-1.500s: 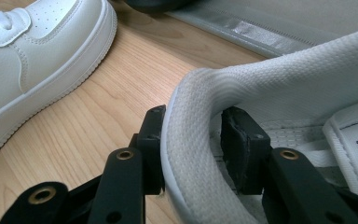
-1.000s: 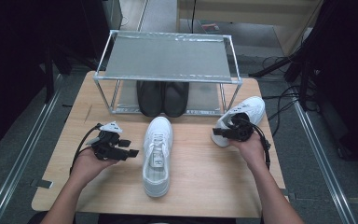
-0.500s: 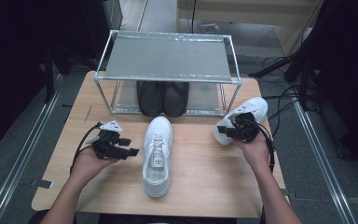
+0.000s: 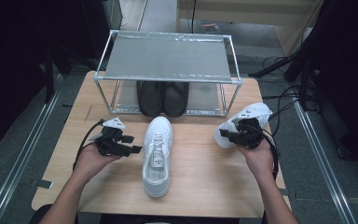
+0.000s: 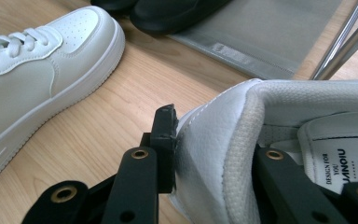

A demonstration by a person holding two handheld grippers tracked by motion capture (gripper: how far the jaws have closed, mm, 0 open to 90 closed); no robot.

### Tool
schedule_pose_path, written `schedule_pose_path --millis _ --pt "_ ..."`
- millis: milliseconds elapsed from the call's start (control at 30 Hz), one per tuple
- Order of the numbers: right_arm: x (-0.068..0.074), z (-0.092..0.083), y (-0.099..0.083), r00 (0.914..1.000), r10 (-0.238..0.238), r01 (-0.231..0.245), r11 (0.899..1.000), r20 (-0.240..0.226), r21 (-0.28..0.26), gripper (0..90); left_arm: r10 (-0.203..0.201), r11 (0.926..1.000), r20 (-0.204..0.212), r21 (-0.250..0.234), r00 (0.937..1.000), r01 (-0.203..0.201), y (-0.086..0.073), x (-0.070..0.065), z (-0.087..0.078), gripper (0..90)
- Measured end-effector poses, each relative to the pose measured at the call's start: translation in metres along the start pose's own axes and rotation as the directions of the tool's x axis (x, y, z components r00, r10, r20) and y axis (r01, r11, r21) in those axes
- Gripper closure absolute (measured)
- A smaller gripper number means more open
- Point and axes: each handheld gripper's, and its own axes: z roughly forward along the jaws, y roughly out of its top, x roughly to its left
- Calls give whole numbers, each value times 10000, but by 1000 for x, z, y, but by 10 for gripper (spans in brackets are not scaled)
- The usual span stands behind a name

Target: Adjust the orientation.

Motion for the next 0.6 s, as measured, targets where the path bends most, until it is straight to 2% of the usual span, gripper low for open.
schedule_pose_path --millis 200,433,600 --pt "13 -5 -4 9998 -213 213 9994 11 271 711 78 9996 23 -275 10000 -78 5 4 -2 403" --pt "38 -13 -5 9986 -190 206 9993 -499 306 710 181 9990 147 -400 9997 -175 11 6 -1 403" --pt "62 -11 -7 9942 -512 573 9963 -941 635 712 263 9980 223 -582 9994 -250 14 6 1 404"
